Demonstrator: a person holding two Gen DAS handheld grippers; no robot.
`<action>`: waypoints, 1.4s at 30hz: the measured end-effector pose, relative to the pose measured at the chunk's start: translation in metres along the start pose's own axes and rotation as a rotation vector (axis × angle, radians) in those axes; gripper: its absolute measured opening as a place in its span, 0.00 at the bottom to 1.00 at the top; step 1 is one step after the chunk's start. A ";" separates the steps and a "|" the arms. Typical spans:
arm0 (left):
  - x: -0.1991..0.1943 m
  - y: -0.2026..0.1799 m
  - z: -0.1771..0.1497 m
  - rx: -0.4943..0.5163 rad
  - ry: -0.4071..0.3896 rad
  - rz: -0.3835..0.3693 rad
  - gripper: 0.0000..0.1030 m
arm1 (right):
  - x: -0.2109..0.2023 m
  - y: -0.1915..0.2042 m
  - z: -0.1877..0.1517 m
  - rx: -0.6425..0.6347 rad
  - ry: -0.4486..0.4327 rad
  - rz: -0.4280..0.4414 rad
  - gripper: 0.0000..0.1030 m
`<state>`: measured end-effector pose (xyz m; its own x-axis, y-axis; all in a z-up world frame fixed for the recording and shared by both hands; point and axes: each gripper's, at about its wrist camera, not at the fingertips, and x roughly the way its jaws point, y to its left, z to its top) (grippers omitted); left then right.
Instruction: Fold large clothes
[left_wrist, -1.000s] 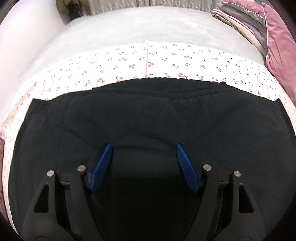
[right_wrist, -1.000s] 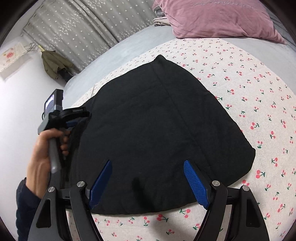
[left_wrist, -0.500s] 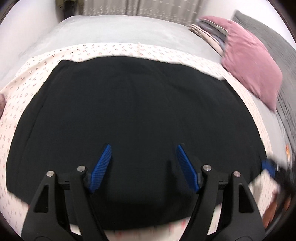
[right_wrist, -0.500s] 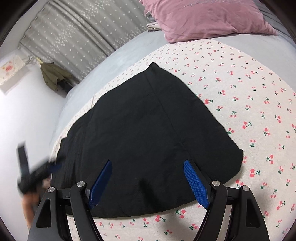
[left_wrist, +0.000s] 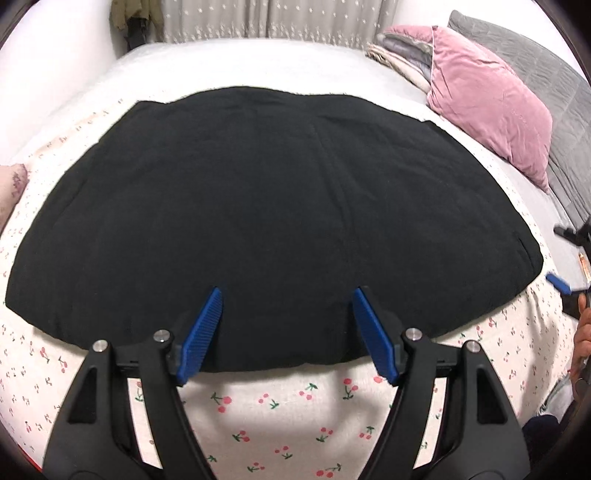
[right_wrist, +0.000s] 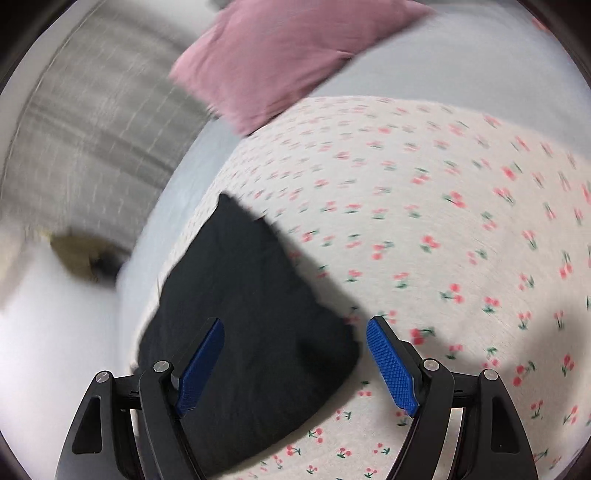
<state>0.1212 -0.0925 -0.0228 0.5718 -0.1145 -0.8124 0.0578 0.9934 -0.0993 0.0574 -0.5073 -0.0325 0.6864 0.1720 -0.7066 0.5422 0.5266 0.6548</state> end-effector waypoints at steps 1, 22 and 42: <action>0.001 -0.002 -0.001 0.012 -0.004 0.004 0.71 | 0.001 -0.011 0.000 0.042 0.005 -0.018 0.79; 0.024 -0.026 -0.014 0.133 -0.032 0.101 0.80 | 0.067 0.010 -0.040 0.031 0.164 0.100 0.80; 0.017 -0.021 -0.011 0.082 0.002 0.055 0.80 | 0.071 0.033 -0.053 0.004 0.063 0.186 0.78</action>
<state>0.1208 -0.1158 -0.0405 0.5747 -0.0602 -0.8162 0.0936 0.9956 -0.0075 0.0984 -0.4337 -0.0755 0.7435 0.3174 -0.5886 0.4107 0.4779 0.7765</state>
